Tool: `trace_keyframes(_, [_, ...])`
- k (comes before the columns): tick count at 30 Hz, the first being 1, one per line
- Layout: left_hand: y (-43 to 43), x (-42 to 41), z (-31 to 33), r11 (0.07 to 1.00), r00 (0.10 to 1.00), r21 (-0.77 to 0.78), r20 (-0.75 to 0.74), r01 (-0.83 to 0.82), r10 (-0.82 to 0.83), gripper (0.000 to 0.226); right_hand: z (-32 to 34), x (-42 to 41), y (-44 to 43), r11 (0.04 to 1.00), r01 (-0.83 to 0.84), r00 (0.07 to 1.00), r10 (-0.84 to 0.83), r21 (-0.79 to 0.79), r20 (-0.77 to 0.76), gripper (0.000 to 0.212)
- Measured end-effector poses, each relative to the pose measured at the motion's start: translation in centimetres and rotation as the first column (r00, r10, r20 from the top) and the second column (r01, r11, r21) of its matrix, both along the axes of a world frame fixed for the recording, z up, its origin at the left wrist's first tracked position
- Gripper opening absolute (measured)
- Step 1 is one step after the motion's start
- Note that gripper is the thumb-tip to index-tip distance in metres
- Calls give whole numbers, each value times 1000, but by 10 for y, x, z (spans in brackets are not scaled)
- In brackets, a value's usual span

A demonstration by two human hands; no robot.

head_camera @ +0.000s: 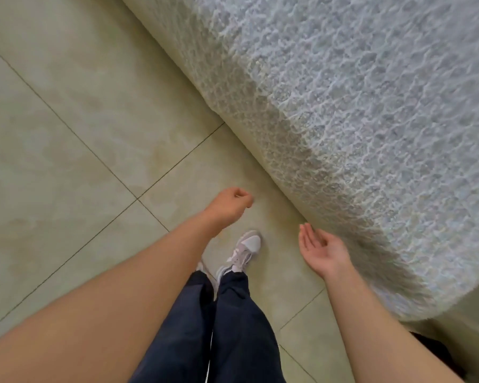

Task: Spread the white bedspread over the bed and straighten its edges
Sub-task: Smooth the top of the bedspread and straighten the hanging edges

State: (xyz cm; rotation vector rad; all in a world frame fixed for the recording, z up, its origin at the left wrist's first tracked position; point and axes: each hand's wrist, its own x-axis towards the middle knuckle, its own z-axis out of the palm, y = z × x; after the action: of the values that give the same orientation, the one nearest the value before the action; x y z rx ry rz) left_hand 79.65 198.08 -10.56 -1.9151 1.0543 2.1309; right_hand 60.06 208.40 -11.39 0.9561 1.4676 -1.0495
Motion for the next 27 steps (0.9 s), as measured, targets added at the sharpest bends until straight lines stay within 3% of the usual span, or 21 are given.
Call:
trace_keyframes(4, [-40,-52,-37,914,924,256,-137,-316,358,82,-51,-14,-17,973,196,980,-199,-122,-8,22])
trace_keyframes(8, [-53,-82,-62,778,794,375,-150,-505,588,110,-77,-23,-9,915,322,943,-332,-244,0,14])
trace_keyframes(13, [-43,-72,-43,787,739,392,-306,-476,600,80,-54,-12,9,877,322,945,-323,-356,56,10])
trace_keyframes(17, [-38,-56,4,794,752,356,-285,-493,594,42,-6,11,24,800,197,980,-140,-567,142,62])
trace_keyframes(21, [-32,-34,46,806,766,298,-266,-512,585,25,39,26,42,727,177,984,-135,-664,115,57])
trace_keyframes(23, [-28,-22,62,816,781,284,-255,-503,570,28,60,28,47,716,231,970,-225,-659,95,71])
trace_keyframes(25, [-21,-11,75,828,803,286,-234,-483,549,28,78,25,44,765,292,945,-321,-573,53,84])
trace_keyframes(27, [-14,-5,85,841,825,289,-215,-457,522,29,92,18,33,825,311,938,-346,-471,13,84])
